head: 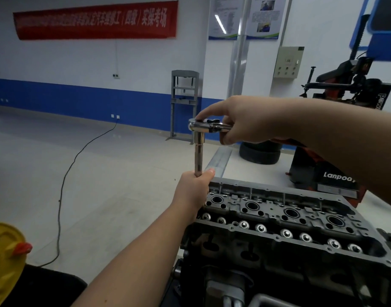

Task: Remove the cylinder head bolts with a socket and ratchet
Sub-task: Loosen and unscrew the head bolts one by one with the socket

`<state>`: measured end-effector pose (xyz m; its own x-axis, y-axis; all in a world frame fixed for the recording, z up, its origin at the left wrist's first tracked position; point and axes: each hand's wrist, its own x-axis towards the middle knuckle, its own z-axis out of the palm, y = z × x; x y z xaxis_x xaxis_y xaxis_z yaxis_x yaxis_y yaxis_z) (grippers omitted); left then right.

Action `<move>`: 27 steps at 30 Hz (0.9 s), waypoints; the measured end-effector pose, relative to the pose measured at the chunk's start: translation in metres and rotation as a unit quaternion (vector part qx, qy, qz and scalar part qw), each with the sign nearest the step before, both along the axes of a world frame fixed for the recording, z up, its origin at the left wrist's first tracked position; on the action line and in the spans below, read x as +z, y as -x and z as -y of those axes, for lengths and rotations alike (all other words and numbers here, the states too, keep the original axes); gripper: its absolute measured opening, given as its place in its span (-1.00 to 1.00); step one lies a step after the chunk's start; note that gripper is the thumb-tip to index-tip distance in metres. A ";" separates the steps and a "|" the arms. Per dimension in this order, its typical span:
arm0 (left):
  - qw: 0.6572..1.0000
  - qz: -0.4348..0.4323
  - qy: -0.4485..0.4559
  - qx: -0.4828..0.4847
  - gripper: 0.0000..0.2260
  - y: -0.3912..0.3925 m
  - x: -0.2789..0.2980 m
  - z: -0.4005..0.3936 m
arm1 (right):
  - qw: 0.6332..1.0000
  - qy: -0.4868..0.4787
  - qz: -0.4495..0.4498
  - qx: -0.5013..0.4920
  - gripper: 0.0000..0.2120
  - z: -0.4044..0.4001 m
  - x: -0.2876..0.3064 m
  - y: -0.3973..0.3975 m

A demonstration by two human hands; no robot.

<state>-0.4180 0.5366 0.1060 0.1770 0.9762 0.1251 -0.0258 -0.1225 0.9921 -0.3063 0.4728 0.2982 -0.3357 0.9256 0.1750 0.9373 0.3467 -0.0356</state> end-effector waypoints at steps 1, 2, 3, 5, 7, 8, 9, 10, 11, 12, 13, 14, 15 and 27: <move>1.000 0.005 0.005 -0.001 -0.67 0.000 0.000 0.000 | 1.000 -0.006 0.010 -0.003 -0.32 0.001 -0.001 0.000; 1.000 0.009 0.010 -0.003 -0.68 0.001 0.000 -0.001 | 0.999 -0.017 0.025 -0.009 -0.30 0.002 -0.003 0.000; 1.000 0.012 0.013 -0.005 -0.68 0.001 0.000 -0.001 | 0.998 -0.035 0.045 -0.021 -0.27 0.004 -0.007 0.001; 1.000 0.011 0.012 -0.008 -0.68 0.001 0.000 -0.002 | 0.988 -0.099 0.092 -0.070 -0.23 0.007 -0.021 0.001; 1.000 0.002 0.005 -0.006 -0.66 0.000 0.000 -0.002 | 0.973 -0.156 0.105 -0.137 -0.35 0.010 -0.036 0.003; 1.000 -0.002 0.003 -0.005 -0.66 0.000 0.000 -0.002 | 0.968 -0.167 0.091 -0.164 -0.52 0.011 -0.042 0.004; 1.000 -0.003 0.002 -0.004 -0.65 0.000 -0.001 -0.002 | 0.964 -0.176 0.072 -0.186 -0.71 0.011 -0.047 0.005; 1.000 -0.002 0.000 -0.005 -0.65 0.000 -0.001 -0.001 | 0.960 -0.180 0.061 -0.208 -0.88 0.011 -0.049 0.006; 1.000 0.001 0.000 -0.006 -0.65 0.000 -0.001 0.000 | 0.956 -0.189 0.051 -0.221 -0.98 0.011 -0.050 0.008; 1.000 0.006 0.002 -0.008 -0.65 0.000 -0.001 0.001 | 0.950 -0.208 0.053 -0.228 -0.91 0.010 -0.050 0.011; 1.000 0.012 0.005 -0.011 -0.65 0.001 -0.001 0.001 | 0.944 -0.230 0.066 -0.229 -0.87 0.008 -0.050 0.012; 1.000 0.017 0.008 -0.016 -0.64 0.002 -0.001 0.002 | 0.936 -0.256 0.081 -0.227 -0.85 0.004 -0.051 0.013; 1.000 0.020 0.009 -0.020 -0.63 0.003 -0.001 0.002 | 0.930 -0.277 0.092 -0.222 -0.85 0.001 -0.052 0.013; 0.999 0.035 0.021 -0.030 -0.63 0.003 -0.001 -0.004 | 0.900 -0.377 0.140 -0.168 -0.69 -0.031 -0.053 -0.001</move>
<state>-0.4205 0.5408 0.1052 0.2266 0.9690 0.0980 -0.1020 -0.0765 0.9918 -0.3055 0.5042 0.2457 -0.1863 0.6370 0.7480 0.9298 -0.1318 0.3437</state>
